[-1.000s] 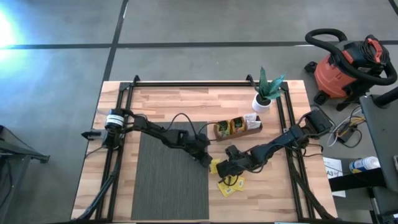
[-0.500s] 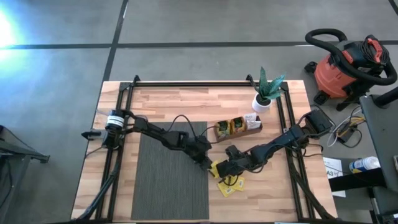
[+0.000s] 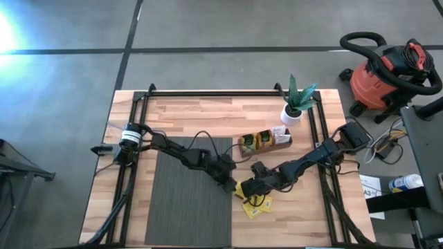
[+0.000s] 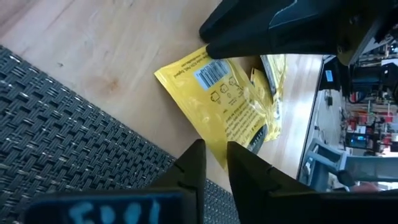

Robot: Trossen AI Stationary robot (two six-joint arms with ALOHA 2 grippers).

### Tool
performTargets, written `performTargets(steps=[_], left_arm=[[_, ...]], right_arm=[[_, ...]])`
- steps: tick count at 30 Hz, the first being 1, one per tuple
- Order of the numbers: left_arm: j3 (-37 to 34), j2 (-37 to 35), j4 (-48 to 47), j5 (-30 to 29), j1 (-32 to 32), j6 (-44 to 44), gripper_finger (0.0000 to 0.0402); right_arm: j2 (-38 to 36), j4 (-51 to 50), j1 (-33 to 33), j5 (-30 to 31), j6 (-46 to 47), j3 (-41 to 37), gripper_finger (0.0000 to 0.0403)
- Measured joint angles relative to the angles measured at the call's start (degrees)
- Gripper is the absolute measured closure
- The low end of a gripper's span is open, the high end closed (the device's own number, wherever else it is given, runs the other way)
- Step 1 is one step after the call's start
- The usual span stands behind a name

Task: Pick & Place Tea
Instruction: Put the yellow tea bag into the middle section of the wooden organizer

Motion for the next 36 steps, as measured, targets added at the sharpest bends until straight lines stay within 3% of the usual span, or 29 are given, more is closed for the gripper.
performTargets(steps=[8, 18, 36], left_arm=[[0.14, 0.11, 0.12, 0.81, -0.02, -0.43, 0.0348], [2.83, 0.52, 1.51, 2.02, -0.24, 1.38, 0.0400], [2.84, 0.44, 4.70, -7.68, 0.04, 0.08, 0.0401]], right_arm=[[-0.02, 0.00, 0.00, 0.00, 0.00, 0.00, 0.0349], [0.76, 0.96, 0.02, 0.24, 0.81, 0.04, 0.0348], [0.32, 2.56, 0.02, -0.28, -0.27, -0.02, 0.0348]])
